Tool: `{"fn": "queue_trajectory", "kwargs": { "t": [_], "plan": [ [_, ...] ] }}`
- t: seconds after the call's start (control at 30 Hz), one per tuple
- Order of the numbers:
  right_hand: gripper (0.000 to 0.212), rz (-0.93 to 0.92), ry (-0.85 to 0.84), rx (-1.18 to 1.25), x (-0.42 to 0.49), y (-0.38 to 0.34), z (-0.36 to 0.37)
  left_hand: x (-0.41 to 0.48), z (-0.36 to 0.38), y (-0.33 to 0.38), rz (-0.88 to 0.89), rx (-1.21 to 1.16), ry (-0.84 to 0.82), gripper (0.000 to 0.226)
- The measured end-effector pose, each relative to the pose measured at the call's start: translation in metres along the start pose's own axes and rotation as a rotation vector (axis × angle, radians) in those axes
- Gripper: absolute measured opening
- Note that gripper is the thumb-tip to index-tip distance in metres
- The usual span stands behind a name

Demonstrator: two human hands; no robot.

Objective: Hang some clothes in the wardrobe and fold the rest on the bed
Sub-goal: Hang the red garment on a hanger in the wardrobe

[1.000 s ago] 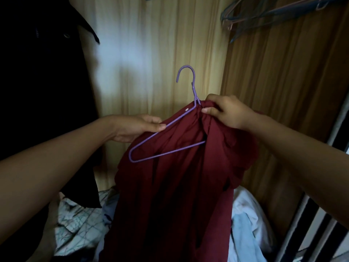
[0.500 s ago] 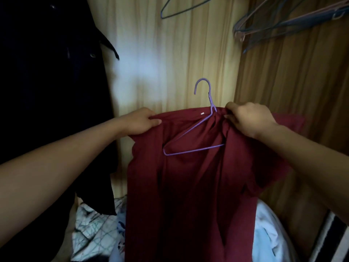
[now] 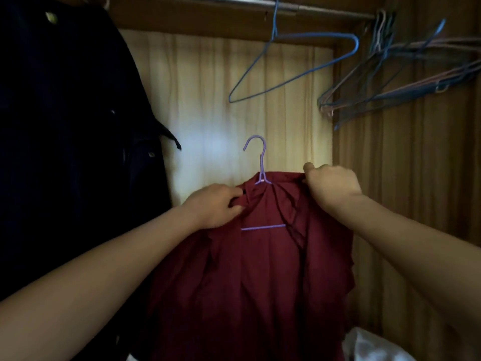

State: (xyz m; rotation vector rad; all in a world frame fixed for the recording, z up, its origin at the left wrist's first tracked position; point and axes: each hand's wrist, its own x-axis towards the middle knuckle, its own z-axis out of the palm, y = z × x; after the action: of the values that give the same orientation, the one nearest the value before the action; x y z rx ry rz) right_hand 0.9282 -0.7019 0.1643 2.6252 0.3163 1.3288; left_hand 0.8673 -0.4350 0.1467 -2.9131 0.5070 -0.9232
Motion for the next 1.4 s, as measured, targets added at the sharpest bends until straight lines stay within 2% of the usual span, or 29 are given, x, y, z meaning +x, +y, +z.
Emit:
{"fn": "queue_trajectory", "kwargs": {
  "t": [0.03, 0.1, 0.17, 0.2, 0.27, 0.37, 0.47, 0.53, 0.63, 0.73, 0.77, 0.83, 0.9, 1.03, 1.17, 1.4],
  "plan": [
    [0.017, 0.052, 0.007, 0.104, 0.012, -0.007, -0.006, 0.002, -0.011, 0.0, -0.04, 0.031, -0.045, 0.024],
    [0.016, 0.083, 0.017, 0.526, 0.031, -0.029, -0.02, 0.006, -0.034, 0.0, -0.141, 0.066, -0.117, 0.038],
    [0.014, -0.083, -0.059, 1.003, 0.041, -0.06, -0.03, 0.009, -0.06, -0.003, -0.219, 0.081, -0.107, 0.039],
    [0.018, -0.197, -0.126, 1.112, 0.042, -0.076, -0.033, 0.009, -0.073, -0.006, -0.243, 0.086, -0.081, 0.035],
    [0.032, -0.33, -0.189, 1.164, 0.048, -0.099, -0.034, 0.007, -0.101, -0.014, -0.276, 0.114, -0.042, 0.027],
    [0.036, -0.308, -0.128, 1.3, 0.071, -0.12, -0.035, 0.005, -0.141, -0.027, -0.337, 0.215, -0.027, 0.015],
    [0.027, -0.285, -0.165, 1.578, 0.095, -0.146, -0.057, 0.009, -0.18, -0.04, -0.424, 0.355, -0.015, 0.028],
    [0.039, -0.309, -0.159, 1.672, 0.111, -0.164, -0.075, 0.016, -0.205, -0.049, -0.479, 0.446, 0.005, 0.035],
    [0.061, -0.261, -0.082, 1.713, 0.137, -0.184, -0.098, 0.032, -0.238, -0.064, -0.553, 0.564, 0.02, 0.041],
    [0.068, -0.212, -0.017, 1.683, 0.162, -0.194, -0.114, 0.05, -0.257, -0.08, -0.604, 0.665, 0.049, 0.041],
    [0.065, -0.212, 0.015, 1.659, 0.17, -0.196, -0.117, 0.057, -0.26, -0.086, -0.614, 0.693, 0.06, 0.04],
    [0.045, -0.218, 0.101, 1.583, 0.187, -0.197, -0.118, 0.071, -0.263, -0.096, -0.635, 0.741, 0.064, 0.035],
    [0.034, -0.234, 0.116, 1.531, 0.203, -0.196, -0.116, 0.085, -0.265, -0.104, -0.659, 0.788, 0.06, 0.032],
    [0.033, -0.28, 0.117, 1.379, 0.229, -0.194, -0.111, 0.108, -0.271, -0.116, -0.674, 0.84, 0.064, 0.031],
    [0.036, -0.335, 0.062, 1.37, 0.247, -0.19, -0.117, 0.117, -0.283, -0.124, -0.677, 0.854, 0.096, 0.035],
    [0.036, -0.33, 0.018, 1.362, 0.265, -0.178, -0.12, 0.121, -0.296, -0.121, -0.676, 0.838, 0.106, 0.035]
  ]
}}
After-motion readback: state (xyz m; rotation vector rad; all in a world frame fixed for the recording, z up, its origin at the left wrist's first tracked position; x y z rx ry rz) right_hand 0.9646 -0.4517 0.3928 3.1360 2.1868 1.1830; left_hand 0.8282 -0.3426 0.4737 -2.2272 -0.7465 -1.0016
